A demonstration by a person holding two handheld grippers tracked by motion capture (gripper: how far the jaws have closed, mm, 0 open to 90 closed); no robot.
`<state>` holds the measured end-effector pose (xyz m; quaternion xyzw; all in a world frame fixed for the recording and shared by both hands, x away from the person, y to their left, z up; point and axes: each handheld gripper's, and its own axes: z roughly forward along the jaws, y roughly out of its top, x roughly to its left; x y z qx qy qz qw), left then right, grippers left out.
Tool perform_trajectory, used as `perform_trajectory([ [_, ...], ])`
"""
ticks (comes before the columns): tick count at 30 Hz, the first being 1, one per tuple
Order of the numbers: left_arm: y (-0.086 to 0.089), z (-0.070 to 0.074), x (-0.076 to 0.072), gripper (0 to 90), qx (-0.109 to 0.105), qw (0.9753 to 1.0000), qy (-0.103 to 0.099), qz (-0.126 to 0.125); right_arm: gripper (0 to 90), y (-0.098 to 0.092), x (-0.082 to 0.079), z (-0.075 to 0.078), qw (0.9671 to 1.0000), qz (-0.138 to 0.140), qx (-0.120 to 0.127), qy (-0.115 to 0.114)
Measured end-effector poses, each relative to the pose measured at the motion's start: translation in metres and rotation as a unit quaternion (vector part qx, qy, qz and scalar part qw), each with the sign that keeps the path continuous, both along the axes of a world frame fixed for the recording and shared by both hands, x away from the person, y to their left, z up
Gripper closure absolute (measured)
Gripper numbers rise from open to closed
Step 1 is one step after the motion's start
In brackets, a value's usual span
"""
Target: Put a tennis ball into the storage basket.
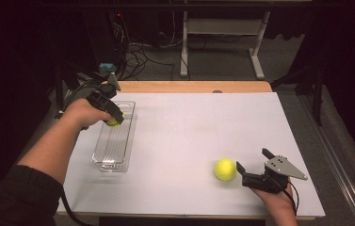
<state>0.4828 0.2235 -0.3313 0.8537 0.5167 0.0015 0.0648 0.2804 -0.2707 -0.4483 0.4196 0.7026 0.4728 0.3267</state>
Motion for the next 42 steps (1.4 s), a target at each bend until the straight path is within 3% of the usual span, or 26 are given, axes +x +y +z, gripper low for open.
perform_trajectory([
  [22, -0.008, -0.024, 0.008, 27.1, 0.008, 0.9999, 0.014, 0.0, 0.0, 0.0, 0.0, 0.0, 1.0, 0.0, -0.001, 0.0],
  [42, -0.012, -0.03, 0.012, 26.9, 0.017, 0.9998, 0.008, -0.001, 0.0, 0.0, 0.0, 0.0, 1.0, 0.001, -0.001, 0.002],
])
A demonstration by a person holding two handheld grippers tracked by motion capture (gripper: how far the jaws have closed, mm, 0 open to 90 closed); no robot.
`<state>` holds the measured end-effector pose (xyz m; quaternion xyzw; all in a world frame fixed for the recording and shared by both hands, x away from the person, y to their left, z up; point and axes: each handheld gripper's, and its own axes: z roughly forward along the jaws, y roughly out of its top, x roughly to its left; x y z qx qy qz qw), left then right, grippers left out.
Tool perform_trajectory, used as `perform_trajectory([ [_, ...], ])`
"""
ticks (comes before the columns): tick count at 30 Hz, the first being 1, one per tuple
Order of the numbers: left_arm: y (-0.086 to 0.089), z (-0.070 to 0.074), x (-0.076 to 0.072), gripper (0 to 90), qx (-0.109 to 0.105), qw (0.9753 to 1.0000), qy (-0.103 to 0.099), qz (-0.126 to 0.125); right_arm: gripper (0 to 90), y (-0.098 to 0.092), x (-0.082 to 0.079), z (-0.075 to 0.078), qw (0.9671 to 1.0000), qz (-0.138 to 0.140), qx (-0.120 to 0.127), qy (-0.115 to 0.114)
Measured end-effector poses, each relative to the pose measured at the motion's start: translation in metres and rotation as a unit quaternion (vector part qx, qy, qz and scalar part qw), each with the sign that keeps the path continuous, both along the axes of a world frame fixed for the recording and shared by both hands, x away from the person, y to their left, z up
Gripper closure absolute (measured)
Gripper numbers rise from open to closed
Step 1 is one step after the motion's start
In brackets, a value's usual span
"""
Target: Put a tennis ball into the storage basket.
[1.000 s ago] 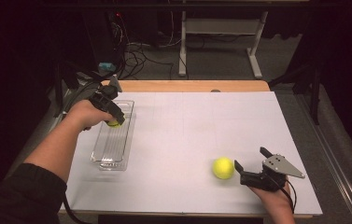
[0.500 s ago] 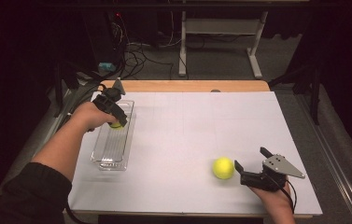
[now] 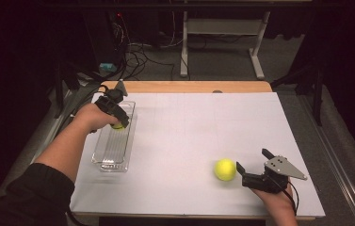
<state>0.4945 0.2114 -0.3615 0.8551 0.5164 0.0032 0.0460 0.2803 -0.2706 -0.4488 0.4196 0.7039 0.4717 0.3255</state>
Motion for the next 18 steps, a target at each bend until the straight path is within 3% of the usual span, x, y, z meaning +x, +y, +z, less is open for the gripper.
perform_trajectory([
  [1, -0.0002, -0.0003, 0.0001, 26.9, 0.0, 1.0, -0.001, 0.0, 0.0, -0.0001, 0.0, 0.0, 1.0, -0.001, 0.0, 0.0],
  [2, -0.0024, -0.0021, -0.0011, 26.9, -0.008, 0.9998, -0.01, 0.017, 0.0, -0.0001, 0.0, 0.0, 1.0, -0.001, 0.0, 0.0],
  [3, -0.0005, 0.0, 0.0004, 26.9, -0.001, 1.0, -0.001, 0.001, 0.0, 0.0, 0.0001, -0.0001, 1.0, 0.0, 0.001, 0.001],
  [16, -0.0004, 0.0044, -0.0016, 25.6, -0.006, 0.9999, -0.008, -0.011, 0.0, 0.0002, 0.0002, -0.0002, 1.0, 0.001, 0.001, 0.0],
  [18, -0.0025, 0.0069, -0.0028, 7.6, -0.001, 0.9997, -0.017, -0.02, 0.0, 0.0004, 0.0002, -0.0002, 1.0, 0.0, 0.001, 0.0],
])
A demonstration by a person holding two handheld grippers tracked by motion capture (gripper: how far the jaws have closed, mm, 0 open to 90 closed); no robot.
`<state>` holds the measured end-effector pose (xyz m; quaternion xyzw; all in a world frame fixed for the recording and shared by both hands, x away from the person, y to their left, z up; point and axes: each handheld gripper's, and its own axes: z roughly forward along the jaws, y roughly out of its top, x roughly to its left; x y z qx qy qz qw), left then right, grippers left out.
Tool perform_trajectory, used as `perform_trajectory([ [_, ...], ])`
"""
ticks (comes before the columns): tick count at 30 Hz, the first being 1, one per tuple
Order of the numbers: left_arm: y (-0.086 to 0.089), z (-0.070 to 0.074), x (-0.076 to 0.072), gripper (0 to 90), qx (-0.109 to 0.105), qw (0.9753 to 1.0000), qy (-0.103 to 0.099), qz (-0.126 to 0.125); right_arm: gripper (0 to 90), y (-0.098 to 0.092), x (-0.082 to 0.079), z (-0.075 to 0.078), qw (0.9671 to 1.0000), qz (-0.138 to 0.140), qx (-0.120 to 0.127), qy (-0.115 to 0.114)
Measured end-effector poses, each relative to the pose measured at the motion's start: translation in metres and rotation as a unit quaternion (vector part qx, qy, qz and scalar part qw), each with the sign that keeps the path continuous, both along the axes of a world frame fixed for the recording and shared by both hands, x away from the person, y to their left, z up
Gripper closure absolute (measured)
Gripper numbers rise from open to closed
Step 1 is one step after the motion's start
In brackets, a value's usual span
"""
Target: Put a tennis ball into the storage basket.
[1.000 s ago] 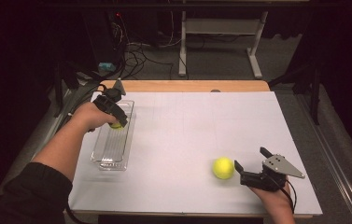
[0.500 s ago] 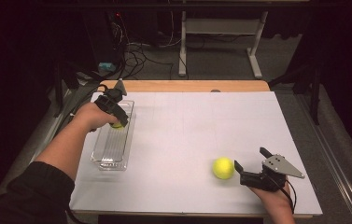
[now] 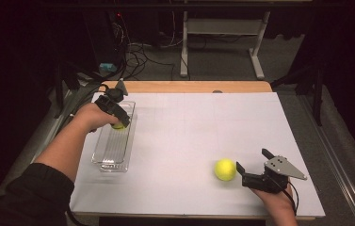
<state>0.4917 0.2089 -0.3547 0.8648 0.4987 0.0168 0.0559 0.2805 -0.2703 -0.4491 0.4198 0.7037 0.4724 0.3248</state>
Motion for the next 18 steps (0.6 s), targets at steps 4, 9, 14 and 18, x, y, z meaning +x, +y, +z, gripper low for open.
perform_trajectory([
  [4, -0.0033, 0.0032, -0.0008, 0.2, 0.005, 1.0, 0.007, -0.001, 0.0, 0.0, 0.0001, 0.0001, 1.0, 0.0, -0.002, 0.0],
  [9, -0.0044, 0.0028, -0.0012, 0.6, 0.008, 0.9999, 0.009, 0.002, 0.0, -0.0001, -0.0002, 0.0003, 1.0, -0.001, -0.001, -0.002],
  [14, -0.0044, 0.0043, -0.0017, 0.7, 0.006, 0.9999, 0.011, 0.004, 0.0, -0.0002, -0.0001, 0.0003, 1.0, 0.0, -0.001, -0.001],
  [18, -0.0042, 0.0045, -0.0026, 0.6, 0.005, 0.9999, 0.012, 0.005, 0.0, -0.0002, 0.0, 0.0003, 1.0, 0.0, -0.001, -0.002],
])
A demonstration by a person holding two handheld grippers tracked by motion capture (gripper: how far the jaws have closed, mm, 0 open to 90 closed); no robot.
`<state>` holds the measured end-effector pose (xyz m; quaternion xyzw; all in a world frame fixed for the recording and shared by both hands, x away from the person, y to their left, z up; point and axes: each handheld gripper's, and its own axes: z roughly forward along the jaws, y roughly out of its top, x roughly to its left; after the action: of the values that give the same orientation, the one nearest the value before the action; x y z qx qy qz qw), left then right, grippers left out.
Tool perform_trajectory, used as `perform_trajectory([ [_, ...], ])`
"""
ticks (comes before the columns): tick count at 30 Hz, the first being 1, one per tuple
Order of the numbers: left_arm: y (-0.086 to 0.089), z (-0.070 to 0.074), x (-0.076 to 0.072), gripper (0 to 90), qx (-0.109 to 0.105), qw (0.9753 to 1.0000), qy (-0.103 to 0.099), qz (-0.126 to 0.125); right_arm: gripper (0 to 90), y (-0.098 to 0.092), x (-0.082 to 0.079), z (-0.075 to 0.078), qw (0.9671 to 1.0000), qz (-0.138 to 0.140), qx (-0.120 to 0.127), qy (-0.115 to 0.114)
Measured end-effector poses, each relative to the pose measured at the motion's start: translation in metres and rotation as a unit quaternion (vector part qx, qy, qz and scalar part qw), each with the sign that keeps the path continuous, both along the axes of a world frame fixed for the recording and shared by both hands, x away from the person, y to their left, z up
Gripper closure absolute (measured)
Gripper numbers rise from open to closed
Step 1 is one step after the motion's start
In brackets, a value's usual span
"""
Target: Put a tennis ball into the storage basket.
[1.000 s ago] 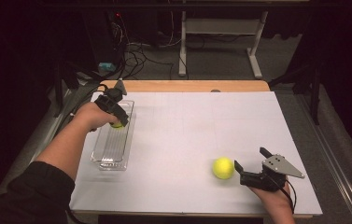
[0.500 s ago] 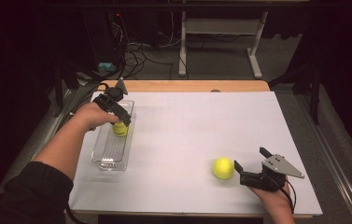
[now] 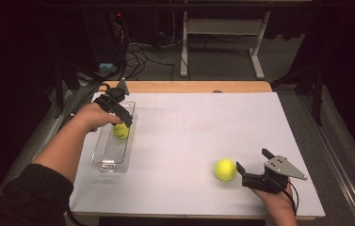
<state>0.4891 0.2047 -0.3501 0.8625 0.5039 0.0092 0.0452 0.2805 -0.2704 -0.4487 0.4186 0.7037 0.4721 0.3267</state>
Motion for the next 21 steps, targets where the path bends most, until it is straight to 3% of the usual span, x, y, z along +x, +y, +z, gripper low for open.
perform_trajectory([
  [10, -0.006, 0.001, -0.003, 0.7, 0.002, 1.0, 0.001, -0.008, 0.0, 0.001, 0.0, 0.0, 1.0, -0.001, -0.002, -0.001],
  [21, -0.027, -0.001, -0.01, 0.7, 0.006, 0.9994, 0.0, -0.034, 0.0, 0.001, 0.0, 0.0, 1.0, 0.0, 0.0, 0.0],
])
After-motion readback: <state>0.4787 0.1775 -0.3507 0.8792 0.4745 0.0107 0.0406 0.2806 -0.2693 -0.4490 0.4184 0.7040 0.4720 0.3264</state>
